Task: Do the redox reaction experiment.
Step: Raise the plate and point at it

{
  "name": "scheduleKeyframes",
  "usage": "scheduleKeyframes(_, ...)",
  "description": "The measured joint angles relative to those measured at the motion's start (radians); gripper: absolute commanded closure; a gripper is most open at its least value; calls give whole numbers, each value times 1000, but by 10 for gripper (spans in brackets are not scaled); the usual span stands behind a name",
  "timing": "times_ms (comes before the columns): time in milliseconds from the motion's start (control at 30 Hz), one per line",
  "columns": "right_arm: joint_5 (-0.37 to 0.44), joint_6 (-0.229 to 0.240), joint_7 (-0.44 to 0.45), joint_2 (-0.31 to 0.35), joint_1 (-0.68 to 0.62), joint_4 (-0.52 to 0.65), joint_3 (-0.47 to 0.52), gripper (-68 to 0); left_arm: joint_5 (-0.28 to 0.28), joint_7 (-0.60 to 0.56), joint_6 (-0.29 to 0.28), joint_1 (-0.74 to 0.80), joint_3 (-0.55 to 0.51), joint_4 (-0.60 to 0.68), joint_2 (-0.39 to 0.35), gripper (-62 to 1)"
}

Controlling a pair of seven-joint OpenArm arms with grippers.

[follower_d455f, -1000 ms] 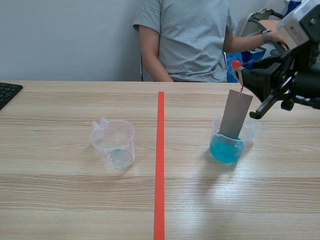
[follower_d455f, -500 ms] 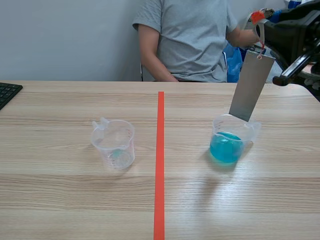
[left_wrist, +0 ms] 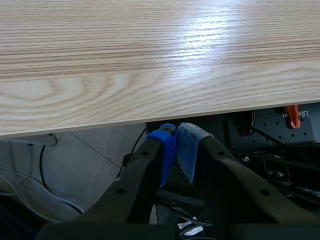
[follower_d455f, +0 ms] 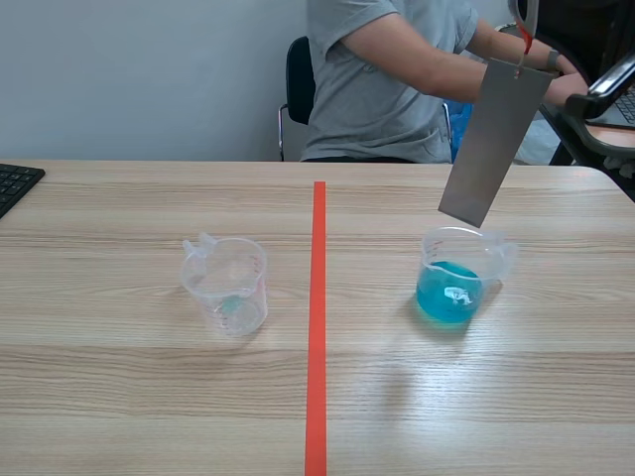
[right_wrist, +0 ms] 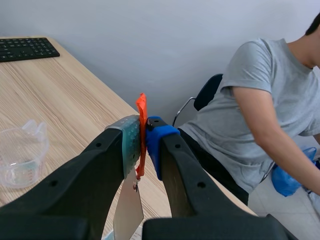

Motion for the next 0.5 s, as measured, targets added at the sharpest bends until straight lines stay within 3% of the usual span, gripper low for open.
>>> scheduleKeyframes(333,0,0,0,0,0,0,0,-15,0,-3,-14,0,1,0,-15,-51)
scheduleKeyframes(500,-1,0,-3,0,0,0,0,-15,3,-58,-106,0,5,27,-163,-51)
